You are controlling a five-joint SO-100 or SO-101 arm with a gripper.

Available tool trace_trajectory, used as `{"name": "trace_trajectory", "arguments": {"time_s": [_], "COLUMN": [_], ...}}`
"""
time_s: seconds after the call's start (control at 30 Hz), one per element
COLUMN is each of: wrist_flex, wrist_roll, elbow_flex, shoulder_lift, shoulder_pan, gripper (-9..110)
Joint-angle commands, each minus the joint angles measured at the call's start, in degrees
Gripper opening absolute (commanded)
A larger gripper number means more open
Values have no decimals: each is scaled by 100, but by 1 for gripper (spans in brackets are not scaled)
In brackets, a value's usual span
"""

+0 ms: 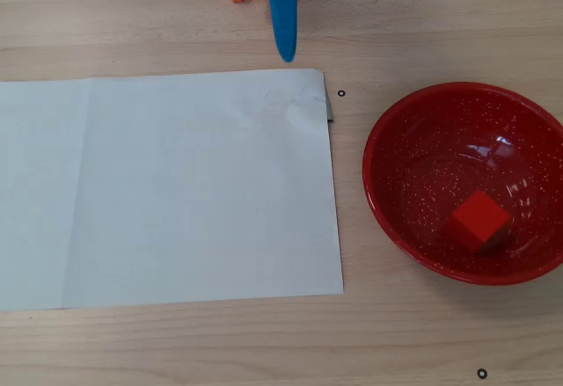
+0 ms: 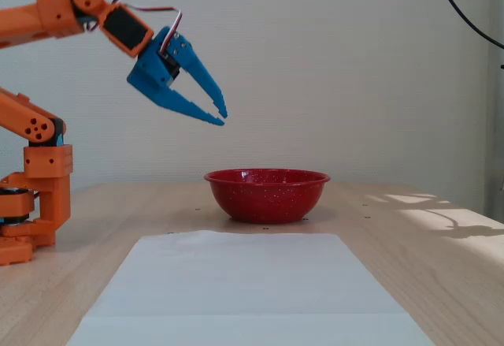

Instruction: Grasp the red cube and put it in the red bowl

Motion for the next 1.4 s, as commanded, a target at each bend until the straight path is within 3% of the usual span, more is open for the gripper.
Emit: {"name": "trace_trajectory", "arguments": {"time_s": [0.0,0.3,0.63,1.13,1.37], "wrist_flex": [-729,-2399,-3129,123,369], "wrist_roll": [-132,-229,-35,-536,-571], "elbow_flex": [193,2435,4438,4562,4562], "shoulder_lift": [668,2030,3331,3524,3524], "shoulder_pan": [-193,-193,-35,-229,-202], "gripper": [0,0,0,0,0]}}
